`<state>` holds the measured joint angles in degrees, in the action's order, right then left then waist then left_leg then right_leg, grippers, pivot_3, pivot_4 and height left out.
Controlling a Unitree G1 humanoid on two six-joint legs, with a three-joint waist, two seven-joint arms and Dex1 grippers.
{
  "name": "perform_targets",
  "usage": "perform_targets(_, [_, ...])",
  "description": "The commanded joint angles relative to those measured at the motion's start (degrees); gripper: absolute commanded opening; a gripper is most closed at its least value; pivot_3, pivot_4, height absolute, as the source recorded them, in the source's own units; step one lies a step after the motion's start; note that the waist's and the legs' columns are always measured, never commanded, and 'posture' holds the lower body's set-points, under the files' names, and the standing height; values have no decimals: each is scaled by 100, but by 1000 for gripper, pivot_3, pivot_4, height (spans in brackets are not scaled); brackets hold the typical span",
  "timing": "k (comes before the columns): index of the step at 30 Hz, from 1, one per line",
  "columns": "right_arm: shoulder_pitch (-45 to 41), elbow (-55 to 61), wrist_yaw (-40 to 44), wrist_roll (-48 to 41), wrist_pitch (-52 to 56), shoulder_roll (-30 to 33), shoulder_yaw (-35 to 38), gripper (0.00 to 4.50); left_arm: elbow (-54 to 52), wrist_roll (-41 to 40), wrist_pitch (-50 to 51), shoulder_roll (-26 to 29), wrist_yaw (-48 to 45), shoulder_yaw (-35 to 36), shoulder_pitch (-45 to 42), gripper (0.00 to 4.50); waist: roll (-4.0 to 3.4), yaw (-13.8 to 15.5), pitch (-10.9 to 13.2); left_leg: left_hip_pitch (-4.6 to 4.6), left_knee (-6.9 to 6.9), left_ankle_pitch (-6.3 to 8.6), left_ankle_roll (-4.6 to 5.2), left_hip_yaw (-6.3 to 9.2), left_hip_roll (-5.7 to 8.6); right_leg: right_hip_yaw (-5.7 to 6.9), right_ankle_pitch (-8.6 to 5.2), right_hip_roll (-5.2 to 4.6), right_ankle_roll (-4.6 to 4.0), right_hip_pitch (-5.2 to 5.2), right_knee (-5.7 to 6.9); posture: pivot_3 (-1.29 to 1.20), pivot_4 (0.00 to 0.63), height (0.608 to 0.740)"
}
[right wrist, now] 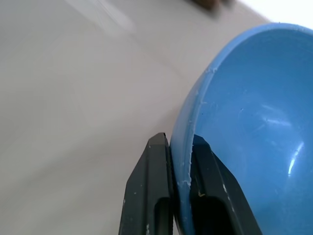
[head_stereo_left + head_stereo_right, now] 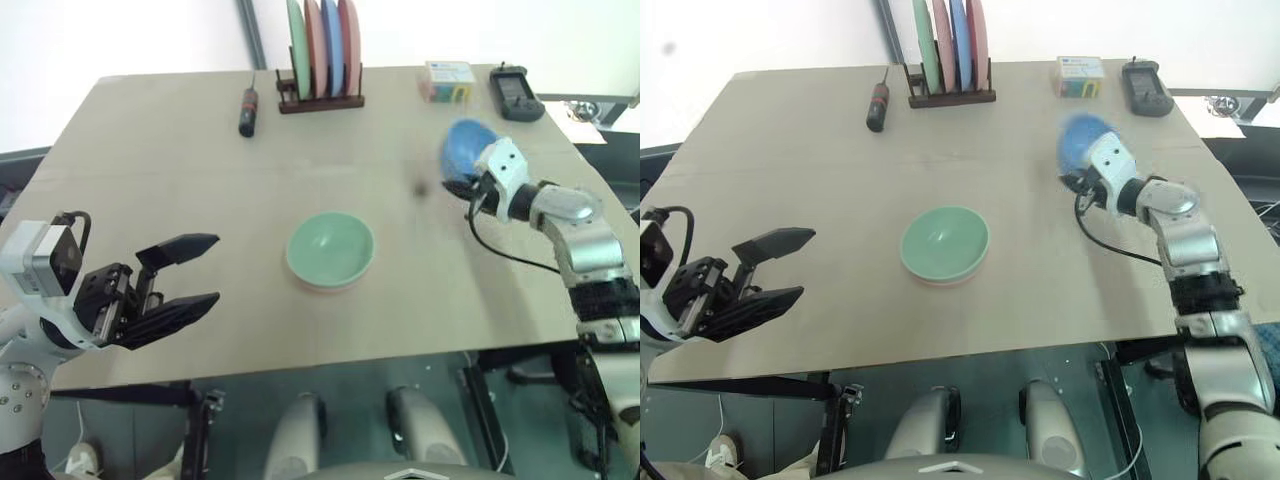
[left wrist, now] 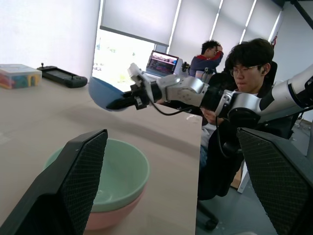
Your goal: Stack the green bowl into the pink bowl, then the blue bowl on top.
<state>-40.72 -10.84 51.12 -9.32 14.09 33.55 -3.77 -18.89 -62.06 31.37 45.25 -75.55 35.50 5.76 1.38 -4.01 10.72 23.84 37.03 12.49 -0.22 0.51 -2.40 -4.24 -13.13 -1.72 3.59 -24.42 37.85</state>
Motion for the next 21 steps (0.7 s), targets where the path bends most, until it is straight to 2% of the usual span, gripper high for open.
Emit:
perform_targets(1, [118, 1987, 422, -974, 947, -58, -102, 49, -6, -74, -1, 53, -19, 194, 86, 4500, 1, 21, -1, 1, -1, 0, 0, 5, -1, 3, 0, 1, 0, 0, 0, 0, 150, 740])
perform_targets(5, [57, 3128, 379, -1450, 1683, -488, -686, 49, -76, -161, 72, 79, -63, 301, 260, 4500, 6, 29, -4, 0, 4, 0, 0, 9, -3, 9, -13, -1, -21, 2, 1, 0, 150, 740])
perform_targets(13, [1, 2878, 422, -1326, 1772, -1086, -1535, 49, 163, 37, 20, 284, -494, 671, 790, 4500, 13, 72, -8, 0, 12, 0, 0, 4, -1, 11, -14, -8, -23, 2, 1, 0, 150, 740])
perform_targets(17, [-2, 2391, 657, -881, 1492, -959, -1935, 1470, 164, 106, -1, 271, -529, 893, 1069, 4500, 15, 70, -9, 0, 11, 0, 0, 2, -2, 11, -14, -8, -24, 1, 0, 0, 150, 740])
perform_targets(21, [-8, 2622, 465, -1253, 1671, -965, -1273, 2957, 85, 362, -149, 209, -541, 1017, 1386, 4500, 15, 75, -9, 2, 10, 0, 0, 1, -1, 11, -14, -10, -24, 0, -1, 0, 150, 740])
